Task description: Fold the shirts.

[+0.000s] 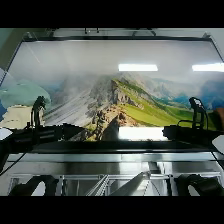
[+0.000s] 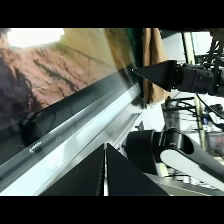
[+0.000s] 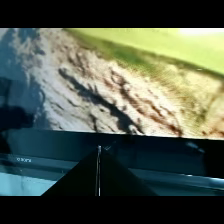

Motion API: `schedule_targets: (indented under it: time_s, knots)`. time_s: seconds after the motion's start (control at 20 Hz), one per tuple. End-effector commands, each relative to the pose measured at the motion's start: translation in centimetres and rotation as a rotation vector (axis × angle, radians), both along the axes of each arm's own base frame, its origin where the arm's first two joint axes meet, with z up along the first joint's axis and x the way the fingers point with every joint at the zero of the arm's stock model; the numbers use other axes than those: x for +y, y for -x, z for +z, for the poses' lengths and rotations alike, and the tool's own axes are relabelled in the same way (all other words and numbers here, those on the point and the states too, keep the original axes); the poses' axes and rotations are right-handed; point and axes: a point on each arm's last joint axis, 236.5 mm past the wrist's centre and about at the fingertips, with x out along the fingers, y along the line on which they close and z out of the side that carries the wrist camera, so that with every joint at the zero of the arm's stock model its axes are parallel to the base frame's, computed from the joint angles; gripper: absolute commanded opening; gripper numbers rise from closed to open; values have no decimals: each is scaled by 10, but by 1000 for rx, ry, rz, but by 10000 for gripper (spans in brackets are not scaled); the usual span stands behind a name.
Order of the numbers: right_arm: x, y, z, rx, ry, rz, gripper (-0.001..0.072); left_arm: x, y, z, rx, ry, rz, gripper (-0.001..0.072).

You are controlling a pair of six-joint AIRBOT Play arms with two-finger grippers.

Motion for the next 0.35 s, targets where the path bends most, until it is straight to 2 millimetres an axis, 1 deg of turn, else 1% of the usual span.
schedule_targets:
  time_s: [0.0,0.3]
  knots:
    - [2,-1,0,-10,-7,0,16,0,4,10,-45,-11,20,7]
    - [2,-1,0,-10,-7,1,16,1,5,14,-41,-8,38,6]
